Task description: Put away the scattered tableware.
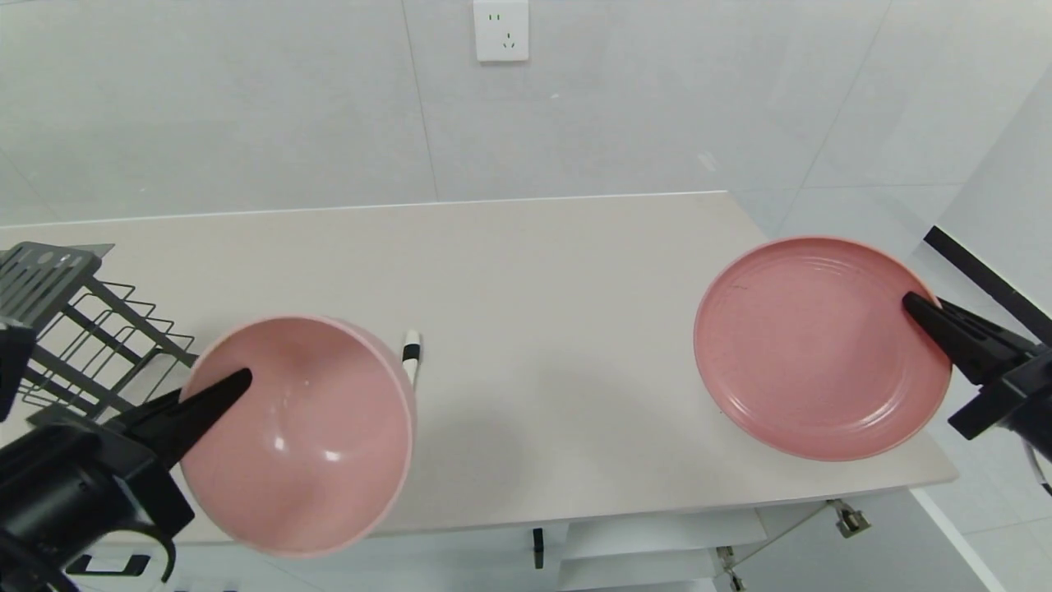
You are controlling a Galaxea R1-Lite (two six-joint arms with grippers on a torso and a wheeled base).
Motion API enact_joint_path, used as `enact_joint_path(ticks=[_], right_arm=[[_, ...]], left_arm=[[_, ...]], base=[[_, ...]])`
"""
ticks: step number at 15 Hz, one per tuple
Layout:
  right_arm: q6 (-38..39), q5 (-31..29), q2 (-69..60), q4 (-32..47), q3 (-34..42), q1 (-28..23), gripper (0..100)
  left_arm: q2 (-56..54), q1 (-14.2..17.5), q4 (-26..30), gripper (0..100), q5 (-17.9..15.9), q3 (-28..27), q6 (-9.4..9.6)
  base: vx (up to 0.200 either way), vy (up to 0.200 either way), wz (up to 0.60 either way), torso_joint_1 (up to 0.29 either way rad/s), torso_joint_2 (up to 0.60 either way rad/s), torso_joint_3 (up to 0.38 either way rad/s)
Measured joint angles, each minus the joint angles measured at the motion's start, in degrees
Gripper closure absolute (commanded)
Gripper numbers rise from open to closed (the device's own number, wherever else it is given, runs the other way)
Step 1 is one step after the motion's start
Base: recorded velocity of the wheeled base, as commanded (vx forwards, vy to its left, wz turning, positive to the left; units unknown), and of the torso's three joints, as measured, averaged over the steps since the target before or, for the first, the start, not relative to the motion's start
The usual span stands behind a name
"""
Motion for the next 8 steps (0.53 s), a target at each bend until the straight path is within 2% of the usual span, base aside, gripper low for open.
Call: enact_joint_path(ticks=[1, 2, 3, 5, 6, 8], right_arm=[[2.0, 0.1, 0.1, 0.0, 0.1, 0.1, 100], [3.3, 0.2, 0.2, -0.2, 0.0, 0.3, 100], [3.3, 0.3, 0.5, -0.8, -0.2, 0.7, 100], [3.2, 0.3, 1.8, -3.9, -0.2, 2.6, 100], [3.1, 0.3, 2.5, -6.0, 0.0, 3.5, 100], [3.0, 0.3, 4.7, -9.6, 1.0, 5.5, 100]], left_arm=[[-0.1, -0.5, 0.5, 100, 4.8, -1.5, 0.11], [-0.1, -1.7, 0.4, 100, 5.8, -3.0, -0.11], [0.0, -2.4, 0.2, 100, 5.3, -3.8, -0.2], [1.9, -3.2, -2.0, 100, 2.0, -4.0, -0.22], [3.4, -3.4, -4.8, 100, 1.2, -3.6, -0.11], [7.8, -3.5, -18.5, 100, 0.5, -0.8, 1.52]], base=[[0.0, 0.0, 0.0, 0.0, 0.0, 0.0], [0.0, 0.0, 0.0, 0.0, 0.0, 0.0], [0.0, 0.0, 0.0, 0.0, 0.0, 0.0], [0.0, 0.0, 0.0, 0.0, 0.0, 0.0], [0.0, 0.0, 0.0, 0.0, 0.0, 0.0], [-0.2, 0.0, 0.0, 0.0, 0.0, -0.005]])
